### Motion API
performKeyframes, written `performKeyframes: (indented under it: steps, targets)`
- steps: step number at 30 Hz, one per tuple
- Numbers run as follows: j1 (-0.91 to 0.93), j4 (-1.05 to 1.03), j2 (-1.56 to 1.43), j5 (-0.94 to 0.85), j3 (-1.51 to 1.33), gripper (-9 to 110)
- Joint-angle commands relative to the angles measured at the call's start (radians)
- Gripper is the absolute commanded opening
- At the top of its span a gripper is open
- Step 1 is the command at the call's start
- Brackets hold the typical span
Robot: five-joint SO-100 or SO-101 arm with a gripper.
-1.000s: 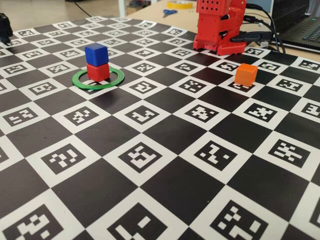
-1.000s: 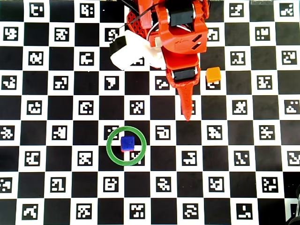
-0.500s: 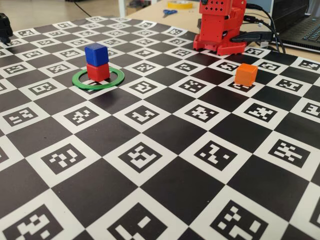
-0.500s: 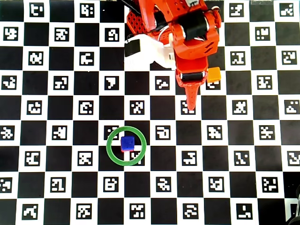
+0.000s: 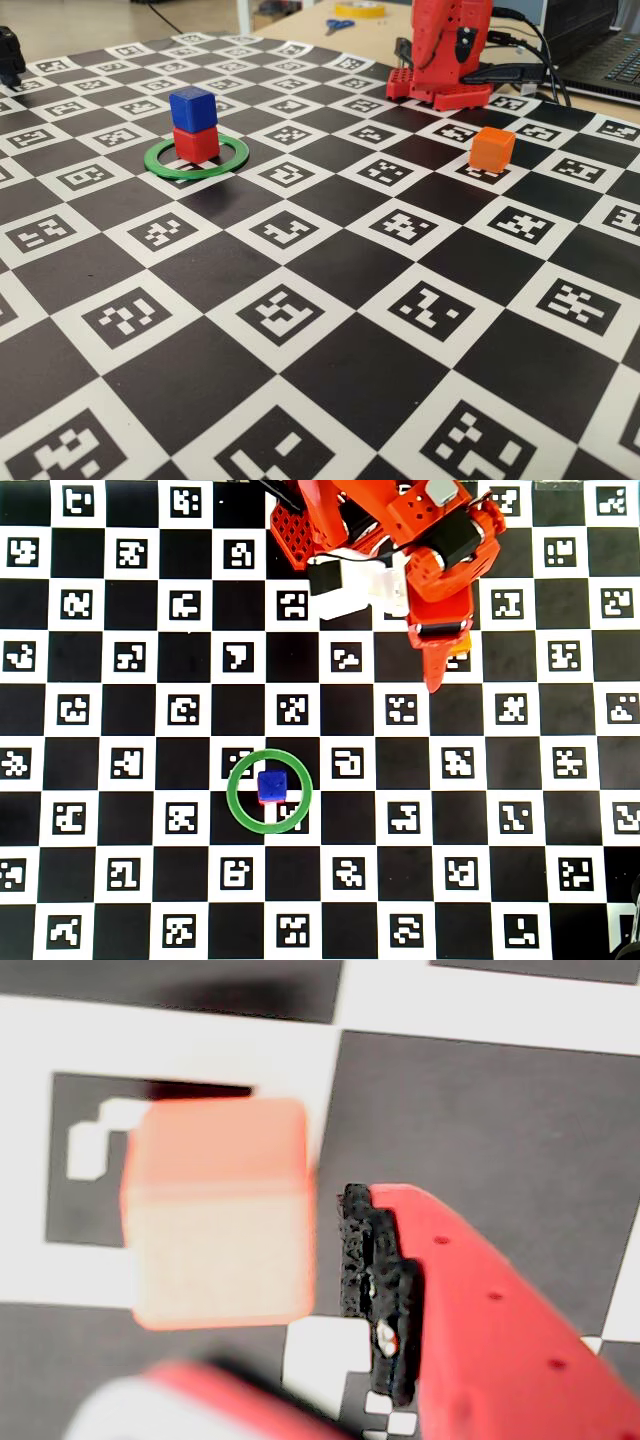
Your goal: Grab the red cube then put it in the green circle then put the blue cube on top and finally the orange cube on top
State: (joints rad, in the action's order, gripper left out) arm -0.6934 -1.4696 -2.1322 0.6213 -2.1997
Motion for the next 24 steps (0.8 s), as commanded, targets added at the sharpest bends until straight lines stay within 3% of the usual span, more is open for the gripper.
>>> performKeyframes:
  steps: [1, 10, 24]
  targets:
    - [-0.052, 0.035, 0.014, 0.069, -0.002, 50]
    - [-0.195, 0.215, 0.081, 0.169, -0.074, 49]
    - [-0.236, 0.446, 0.123, 0.156, -0.199, 46]
